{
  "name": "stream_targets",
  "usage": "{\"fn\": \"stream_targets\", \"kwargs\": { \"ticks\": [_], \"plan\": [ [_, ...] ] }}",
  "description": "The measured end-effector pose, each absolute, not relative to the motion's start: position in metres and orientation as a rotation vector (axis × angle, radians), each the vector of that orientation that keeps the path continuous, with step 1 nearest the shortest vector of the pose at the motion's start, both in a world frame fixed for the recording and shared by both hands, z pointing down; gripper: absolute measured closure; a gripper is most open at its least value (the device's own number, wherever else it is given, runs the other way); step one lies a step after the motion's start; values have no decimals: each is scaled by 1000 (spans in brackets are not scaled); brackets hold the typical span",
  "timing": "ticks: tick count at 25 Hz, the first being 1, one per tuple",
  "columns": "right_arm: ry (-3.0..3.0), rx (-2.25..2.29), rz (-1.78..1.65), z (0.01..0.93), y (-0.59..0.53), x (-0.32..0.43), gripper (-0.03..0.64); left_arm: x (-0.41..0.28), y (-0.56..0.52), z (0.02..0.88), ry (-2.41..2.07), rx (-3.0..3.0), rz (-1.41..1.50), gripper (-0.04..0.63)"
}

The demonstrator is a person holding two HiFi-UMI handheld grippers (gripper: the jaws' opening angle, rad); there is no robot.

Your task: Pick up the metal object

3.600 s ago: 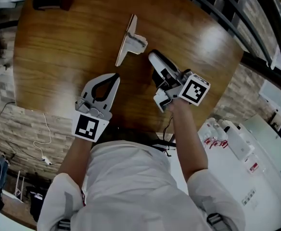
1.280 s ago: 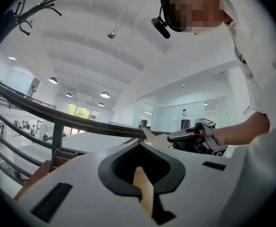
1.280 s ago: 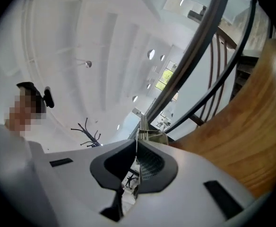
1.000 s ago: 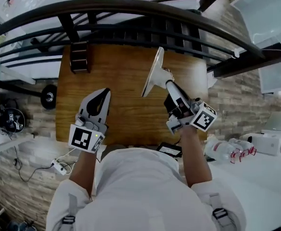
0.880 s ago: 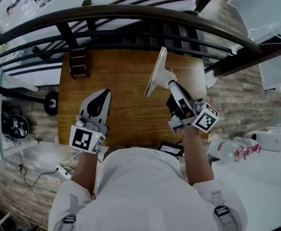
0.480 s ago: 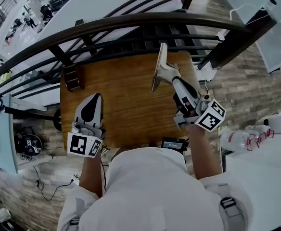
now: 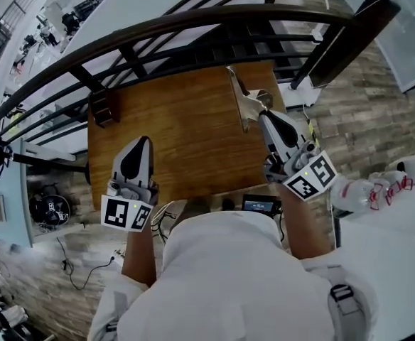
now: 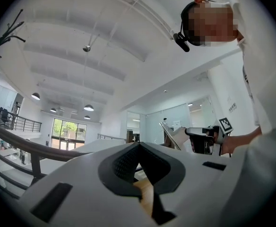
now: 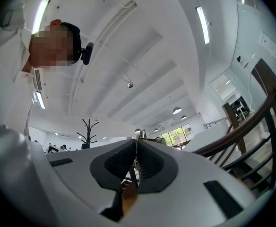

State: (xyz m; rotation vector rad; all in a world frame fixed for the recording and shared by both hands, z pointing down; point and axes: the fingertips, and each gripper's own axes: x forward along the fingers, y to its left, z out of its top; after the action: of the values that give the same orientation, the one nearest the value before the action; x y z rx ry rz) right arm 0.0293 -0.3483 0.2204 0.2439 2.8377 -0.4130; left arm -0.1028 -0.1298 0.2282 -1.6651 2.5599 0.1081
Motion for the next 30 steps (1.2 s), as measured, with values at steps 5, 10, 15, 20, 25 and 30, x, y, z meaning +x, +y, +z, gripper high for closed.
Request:
{"fn": "stream_targets", "kwargs": {
  "ticks": [5, 10, 15, 20, 25, 30],
  "plan": [
    [2851, 137, -285, 232, -343, 54, 589, -66, -137, 238, 2551, -1735, 111, 583],
    [2886, 91, -203, 245, -338, 74, 589, -36, -140, 250, 2557, -1775, 129, 583],
    [2898, 71, -191, 251, -340, 85, 589, -31, -136, 251, 2577, -1758, 155, 583],
    [2914, 88, -192, 257, -339, 91, 589, -29, -131, 252, 2604, -1727, 177, 583],
    [2926, 97, -195, 262, -339, 94, 589, -23, -136, 259, 2621, -1741, 187, 583],
    [2922, 70, -199, 264, -350, 102, 589, -18, -147, 262, 2614, -1771, 181, 583]
  ]
}}
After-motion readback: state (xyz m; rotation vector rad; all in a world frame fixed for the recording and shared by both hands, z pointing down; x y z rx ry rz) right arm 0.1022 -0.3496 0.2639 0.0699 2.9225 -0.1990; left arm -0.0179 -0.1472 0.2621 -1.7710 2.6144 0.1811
